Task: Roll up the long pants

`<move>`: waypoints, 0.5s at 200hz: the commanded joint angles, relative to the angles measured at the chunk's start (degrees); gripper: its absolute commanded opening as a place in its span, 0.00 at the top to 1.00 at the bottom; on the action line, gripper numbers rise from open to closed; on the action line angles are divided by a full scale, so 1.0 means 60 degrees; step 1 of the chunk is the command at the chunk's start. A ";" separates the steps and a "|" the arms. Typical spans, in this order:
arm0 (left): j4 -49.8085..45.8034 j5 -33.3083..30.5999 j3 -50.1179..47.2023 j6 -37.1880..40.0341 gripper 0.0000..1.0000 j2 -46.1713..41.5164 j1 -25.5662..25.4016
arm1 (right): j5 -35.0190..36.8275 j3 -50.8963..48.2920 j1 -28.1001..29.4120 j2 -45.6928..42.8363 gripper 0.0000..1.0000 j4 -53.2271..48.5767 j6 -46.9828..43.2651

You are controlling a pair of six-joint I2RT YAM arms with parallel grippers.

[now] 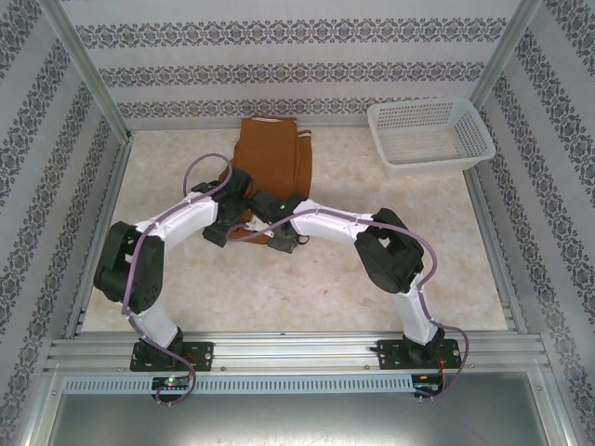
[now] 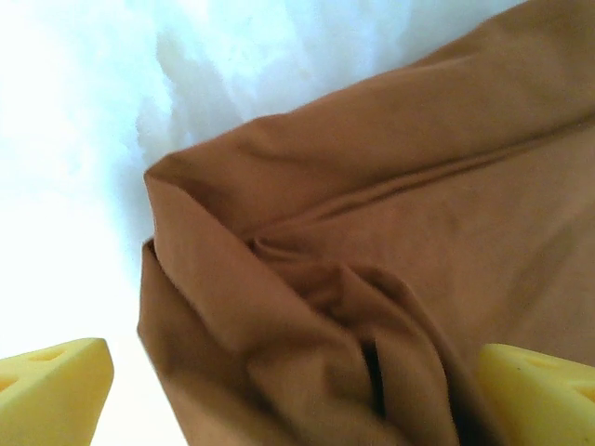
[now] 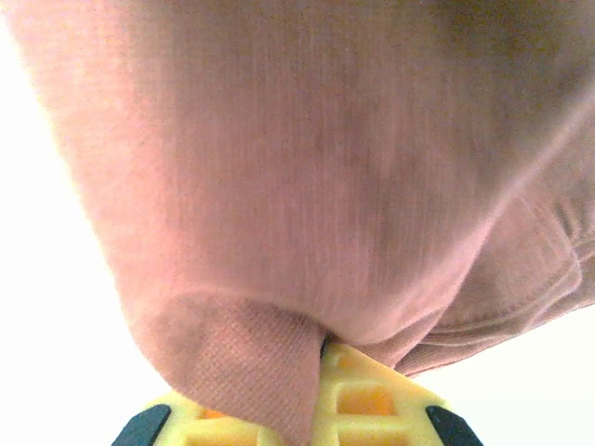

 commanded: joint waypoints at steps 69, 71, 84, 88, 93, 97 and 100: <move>0.0082 0.0221 -0.1196 -0.0324 0.00 -0.1587 -0.0270 | -0.5484 0.3918 -0.0888 0.0957 1.00 -0.3863 0.1301; 0.0092 0.0192 -0.1203 -0.0324 0.00 -0.1582 -0.0277 | -0.5557 0.3966 -0.0905 0.0982 1.00 -0.3901 0.1324; 0.0158 0.0040 -0.1227 -0.0283 0.00 -0.1556 -0.0301 | -0.6339 0.4297 -0.0982 0.1145 1.00 -0.4240 0.1386; 0.0193 -0.0039 -0.1237 -0.0259 0.00 -0.1542 -0.0311 | -0.6496 0.4357 -0.0991 0.1176 1.00 -0.4324 0.1422; 0.0232 -0.0190 -0.1253 -0.0220 0.00 -0.1512 -0.0300 | -0.6662 0.4418 -0.0985 0.1208 1.00 -0.4422 0.1436; 0.0263 -0.0322 -0.1255 -0.0195 0.00 -0.1482 -0.0299 | -0.6788 0.4443 -0.0978 0.1221 1.00 -0.4480 0.1448; 0.0289 -0.0439 -0.1261 -0.0168 0.00 -0.1476 -0.0303 | -0.6857 0.4446 -0.0985 0.1221 1.00 -0.4512 0.1449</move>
